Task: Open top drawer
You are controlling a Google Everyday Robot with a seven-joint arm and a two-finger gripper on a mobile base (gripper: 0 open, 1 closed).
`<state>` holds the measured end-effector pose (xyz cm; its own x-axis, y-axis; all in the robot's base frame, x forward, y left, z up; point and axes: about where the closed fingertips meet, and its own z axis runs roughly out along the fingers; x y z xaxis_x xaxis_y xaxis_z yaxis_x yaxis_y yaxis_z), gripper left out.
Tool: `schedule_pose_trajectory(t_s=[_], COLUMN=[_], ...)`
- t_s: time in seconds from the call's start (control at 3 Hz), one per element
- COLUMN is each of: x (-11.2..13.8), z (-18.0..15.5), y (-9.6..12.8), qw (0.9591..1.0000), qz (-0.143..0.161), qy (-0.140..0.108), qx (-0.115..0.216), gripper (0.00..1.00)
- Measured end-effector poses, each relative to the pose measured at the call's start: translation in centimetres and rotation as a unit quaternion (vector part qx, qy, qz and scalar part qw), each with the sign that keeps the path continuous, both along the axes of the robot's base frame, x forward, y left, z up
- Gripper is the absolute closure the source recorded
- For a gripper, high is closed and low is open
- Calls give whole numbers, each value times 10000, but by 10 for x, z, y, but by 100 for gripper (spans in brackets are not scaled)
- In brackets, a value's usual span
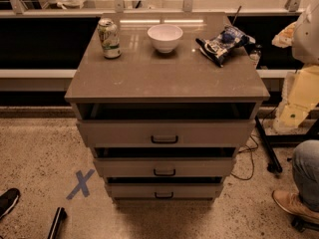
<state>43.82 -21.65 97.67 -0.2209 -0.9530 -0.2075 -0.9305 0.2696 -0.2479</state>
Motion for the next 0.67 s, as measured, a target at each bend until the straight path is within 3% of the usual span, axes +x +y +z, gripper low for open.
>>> schedule_pose_trajectory(t_s=[0.33, 0.67], x=[1, -9], z=[-4, -33], y=[0, 2], qw=[10000, 9990], qz=[64, 306], qy=[3, -58], qx=[49, 307], gripper=[0, 0])
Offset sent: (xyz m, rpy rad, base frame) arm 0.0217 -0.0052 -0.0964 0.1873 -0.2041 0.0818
